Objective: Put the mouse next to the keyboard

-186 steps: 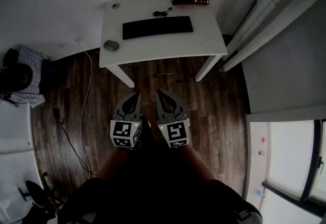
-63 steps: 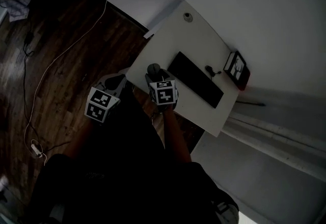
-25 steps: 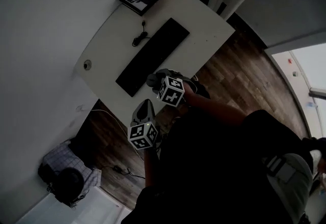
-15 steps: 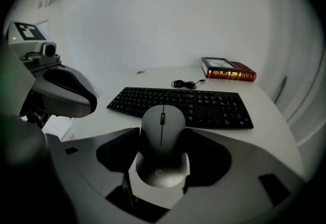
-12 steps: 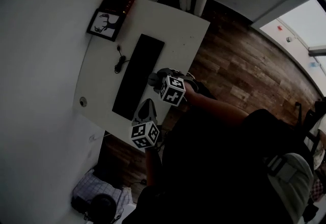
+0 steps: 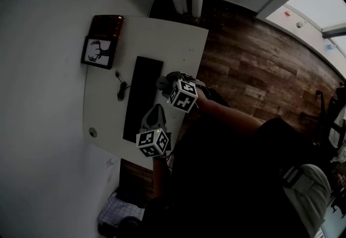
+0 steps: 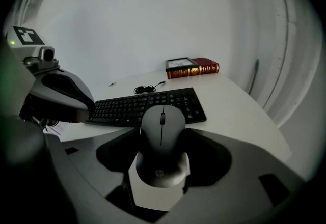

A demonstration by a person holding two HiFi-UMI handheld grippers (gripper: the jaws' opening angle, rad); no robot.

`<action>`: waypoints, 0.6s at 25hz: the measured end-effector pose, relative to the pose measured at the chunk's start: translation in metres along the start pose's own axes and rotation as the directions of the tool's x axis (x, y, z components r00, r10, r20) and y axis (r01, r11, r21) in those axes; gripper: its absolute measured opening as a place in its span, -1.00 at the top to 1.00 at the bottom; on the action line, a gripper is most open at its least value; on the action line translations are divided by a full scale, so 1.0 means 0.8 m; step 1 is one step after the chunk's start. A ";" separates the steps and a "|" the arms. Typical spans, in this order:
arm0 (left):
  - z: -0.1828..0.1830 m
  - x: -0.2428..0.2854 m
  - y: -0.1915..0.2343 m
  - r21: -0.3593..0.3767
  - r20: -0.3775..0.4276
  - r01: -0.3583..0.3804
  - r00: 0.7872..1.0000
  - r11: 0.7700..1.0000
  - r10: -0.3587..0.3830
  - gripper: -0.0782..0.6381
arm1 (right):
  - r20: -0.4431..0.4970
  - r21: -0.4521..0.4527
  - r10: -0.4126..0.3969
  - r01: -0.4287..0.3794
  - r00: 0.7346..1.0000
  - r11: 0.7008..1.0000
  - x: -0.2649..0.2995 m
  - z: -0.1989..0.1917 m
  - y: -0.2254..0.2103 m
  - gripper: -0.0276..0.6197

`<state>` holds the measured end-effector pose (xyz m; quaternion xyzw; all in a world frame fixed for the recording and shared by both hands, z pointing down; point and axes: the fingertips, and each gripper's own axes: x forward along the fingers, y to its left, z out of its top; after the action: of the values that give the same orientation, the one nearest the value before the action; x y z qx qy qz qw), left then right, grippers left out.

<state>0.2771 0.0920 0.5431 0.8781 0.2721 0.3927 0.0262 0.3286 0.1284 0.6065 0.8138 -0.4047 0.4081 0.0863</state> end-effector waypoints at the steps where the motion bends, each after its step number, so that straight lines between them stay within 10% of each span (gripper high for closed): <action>1: 0.007 0.006 -0.001 0.006 -0.003 0.006 1.000 1.000 -0.005 0.78 | 0.002 0.007 -0.007 0.007 1.000 1.000 -0.001 0.001 -0.010 0.00; 15: 0.073 0.039 0.060 -0.081 0.048 -0.123 0.991 0.989 0.127 0.78 | -0.026 -0.019 -0.043 0.042 0.999 0.999 0.027 0.055 -0.153 0.00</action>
<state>0.3568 0.0766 0.5361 0.9018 0.2003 0.3804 0.0430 0.4509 0.1754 0.6168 0.8159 -0.3901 0.4130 0.1078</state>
